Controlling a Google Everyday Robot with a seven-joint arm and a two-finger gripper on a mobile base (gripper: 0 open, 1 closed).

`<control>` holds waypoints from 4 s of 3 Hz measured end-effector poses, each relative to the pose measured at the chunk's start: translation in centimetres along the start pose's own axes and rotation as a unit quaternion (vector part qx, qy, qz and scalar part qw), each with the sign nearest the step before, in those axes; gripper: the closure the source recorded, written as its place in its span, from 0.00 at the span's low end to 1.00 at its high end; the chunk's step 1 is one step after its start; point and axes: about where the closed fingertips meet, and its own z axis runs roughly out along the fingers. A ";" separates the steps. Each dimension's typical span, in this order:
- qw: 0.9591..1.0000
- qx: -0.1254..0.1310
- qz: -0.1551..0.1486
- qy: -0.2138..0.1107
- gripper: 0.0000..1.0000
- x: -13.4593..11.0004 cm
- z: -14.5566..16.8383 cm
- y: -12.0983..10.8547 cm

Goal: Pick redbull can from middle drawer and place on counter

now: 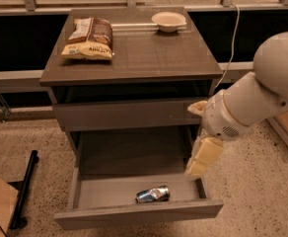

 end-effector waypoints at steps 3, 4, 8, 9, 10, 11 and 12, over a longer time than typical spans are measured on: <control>0.997 -0.018 0.021 -0.072 0.00 -1.0 9.1 -0.1; 0.996 -0.017 0.039 -0.078 0.00 -0.7 14.5 -0.2; 0.992 -0.051 0.076 -0.085 0.00 5.3 25.7 -2.6; 0.986 -0.047 0.114 -0.116 0.00 6.2 27.2 -4.0; 0.979 -0.047 0.157 -0.124 0.00 8.2 29.7 -4.9; 0.975 -0.036 0.198 -0.098 0.00 11.4 33.3 -5.6; 0.972 -0.016 0.217 -0.085 0.00 13.0 35.3 -6.4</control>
Offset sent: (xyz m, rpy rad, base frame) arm 0.0092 0.0219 -0.0439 0.1147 0.0198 0.0057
